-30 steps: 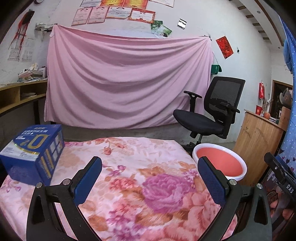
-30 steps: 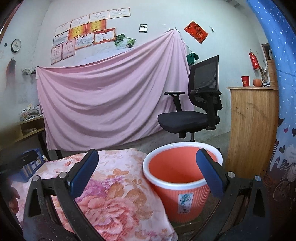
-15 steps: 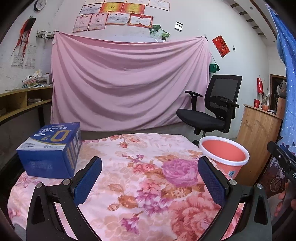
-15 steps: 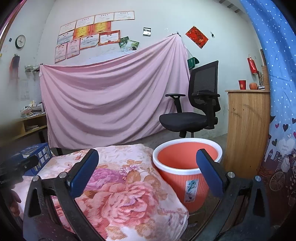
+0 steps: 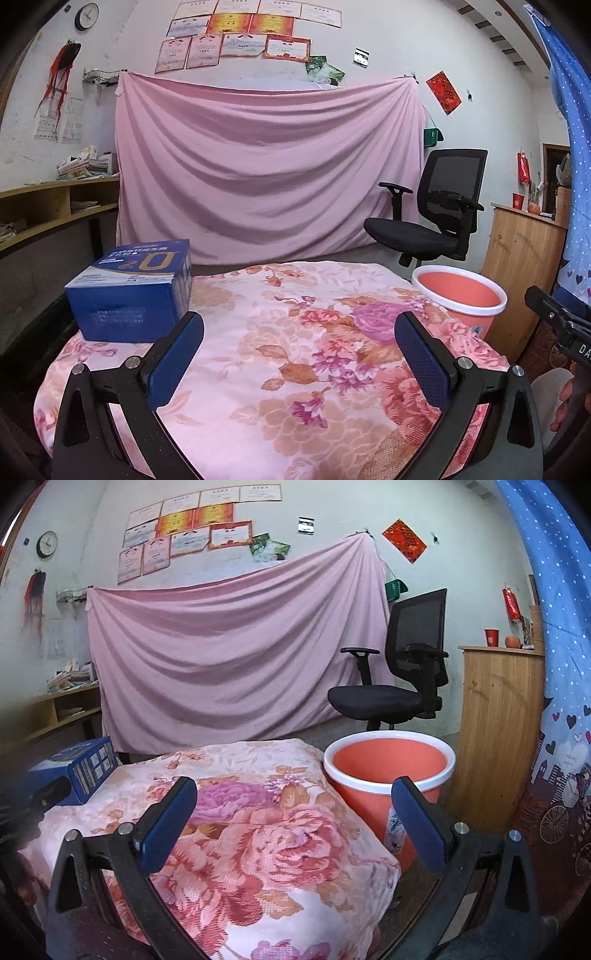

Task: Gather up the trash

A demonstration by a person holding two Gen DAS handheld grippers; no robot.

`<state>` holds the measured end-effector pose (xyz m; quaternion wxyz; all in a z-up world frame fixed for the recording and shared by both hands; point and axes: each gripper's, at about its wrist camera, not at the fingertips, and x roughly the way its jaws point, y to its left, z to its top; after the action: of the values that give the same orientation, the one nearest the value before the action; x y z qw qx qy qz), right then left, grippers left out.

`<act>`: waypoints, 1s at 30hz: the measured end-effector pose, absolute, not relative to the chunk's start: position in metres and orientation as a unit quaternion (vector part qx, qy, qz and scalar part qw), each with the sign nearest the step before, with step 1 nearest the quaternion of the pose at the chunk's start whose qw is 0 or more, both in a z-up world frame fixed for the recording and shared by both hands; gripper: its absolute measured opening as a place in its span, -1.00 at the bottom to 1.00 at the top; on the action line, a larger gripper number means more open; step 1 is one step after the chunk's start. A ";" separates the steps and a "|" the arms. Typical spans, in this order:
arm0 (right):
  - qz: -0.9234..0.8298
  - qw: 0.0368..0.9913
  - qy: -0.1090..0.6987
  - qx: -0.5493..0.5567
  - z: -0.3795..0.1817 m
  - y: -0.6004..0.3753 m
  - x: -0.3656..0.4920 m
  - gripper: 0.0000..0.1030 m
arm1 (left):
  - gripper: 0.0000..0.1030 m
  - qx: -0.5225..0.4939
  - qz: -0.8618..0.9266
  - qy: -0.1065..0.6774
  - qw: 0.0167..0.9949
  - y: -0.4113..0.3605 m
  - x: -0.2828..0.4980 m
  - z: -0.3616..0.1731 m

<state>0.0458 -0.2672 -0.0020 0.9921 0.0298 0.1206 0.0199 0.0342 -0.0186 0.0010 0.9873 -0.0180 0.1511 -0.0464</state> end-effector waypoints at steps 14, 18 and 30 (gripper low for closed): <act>0.027 0.990 0.137 0.021 -0.012 -0.266 0.056 1.00 | 0.97 -0.017 -0.043 0.158 0.986 -0.022 0.036 -0.006; 0.031 0.989 0.140 0.020 -0.013 -0.264 0.058 1.00 | 0.97 -0.018 -0.042 0.157 0.987 -0.021 0.037 -0.006; 0.035 0.989 0.144 0.019 -0.015 -0.263 0.060 1.00 | 0.97 -0.019 -0.041 0.157 0.987 -0.021 0.037 -0.007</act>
<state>0.0597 -0.2633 -0.0153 0.9888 0.0185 0.1438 0.0349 0.0369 -0.0207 -0.0074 0.9866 -0.0186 0.1569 -0.0408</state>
